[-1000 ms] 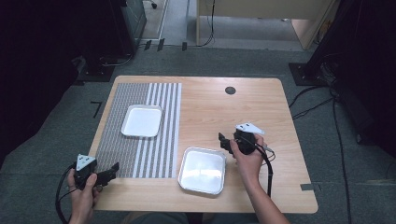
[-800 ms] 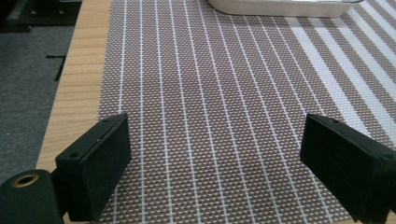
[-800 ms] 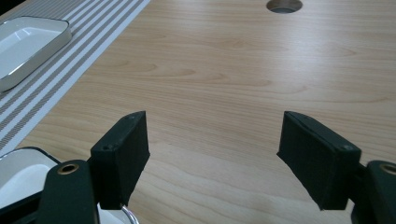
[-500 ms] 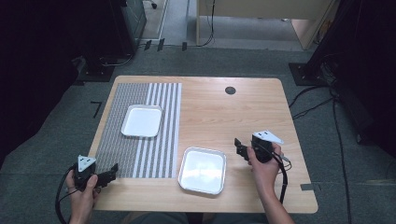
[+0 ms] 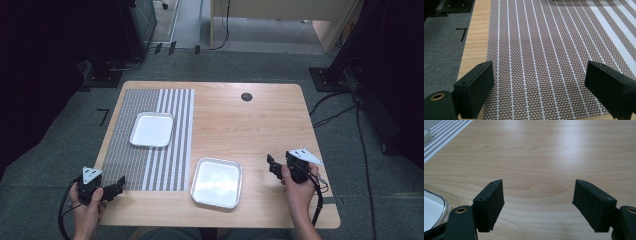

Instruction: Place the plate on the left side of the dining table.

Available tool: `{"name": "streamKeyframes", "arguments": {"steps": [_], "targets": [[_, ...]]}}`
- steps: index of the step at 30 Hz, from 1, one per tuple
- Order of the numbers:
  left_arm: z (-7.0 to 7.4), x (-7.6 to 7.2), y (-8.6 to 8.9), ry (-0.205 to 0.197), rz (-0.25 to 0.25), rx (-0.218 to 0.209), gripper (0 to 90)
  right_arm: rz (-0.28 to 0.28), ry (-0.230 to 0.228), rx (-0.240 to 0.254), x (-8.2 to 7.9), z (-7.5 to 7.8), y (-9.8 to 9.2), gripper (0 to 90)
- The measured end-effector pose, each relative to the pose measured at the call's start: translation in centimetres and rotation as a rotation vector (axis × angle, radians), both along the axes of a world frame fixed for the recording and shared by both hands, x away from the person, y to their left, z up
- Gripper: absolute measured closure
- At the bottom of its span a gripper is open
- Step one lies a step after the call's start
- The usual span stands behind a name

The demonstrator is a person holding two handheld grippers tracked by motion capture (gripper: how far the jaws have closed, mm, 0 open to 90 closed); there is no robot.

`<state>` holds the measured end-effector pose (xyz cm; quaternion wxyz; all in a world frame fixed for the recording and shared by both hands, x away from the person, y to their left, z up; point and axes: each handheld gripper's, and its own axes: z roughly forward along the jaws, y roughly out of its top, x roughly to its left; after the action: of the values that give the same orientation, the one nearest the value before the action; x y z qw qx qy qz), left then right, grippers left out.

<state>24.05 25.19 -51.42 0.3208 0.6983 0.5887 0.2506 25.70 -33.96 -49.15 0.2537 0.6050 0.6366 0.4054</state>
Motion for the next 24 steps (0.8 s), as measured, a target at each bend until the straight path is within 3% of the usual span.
{"name": "streamKeyframes", "arguments": {"steps": [8,12,24], "targets": [[-0.1,0.1,0.1,0.010,0.001,-0.010,9.1,-0.014,0.022,-0.022,-1.2,-0.5,-2.1,25.0],[-0.1,0.2,-0.1,0.013,-0.002,0.004,9.1,-0.049,0.021,-0.014,-1.8,-0.5,-3.7,25.6],[-0.2,0.3,0.0,0.018,0.003,-0.006,9.1,-0.068,0.014,-0.034,-3.9,-0.5,-5.7,25.3]]}}
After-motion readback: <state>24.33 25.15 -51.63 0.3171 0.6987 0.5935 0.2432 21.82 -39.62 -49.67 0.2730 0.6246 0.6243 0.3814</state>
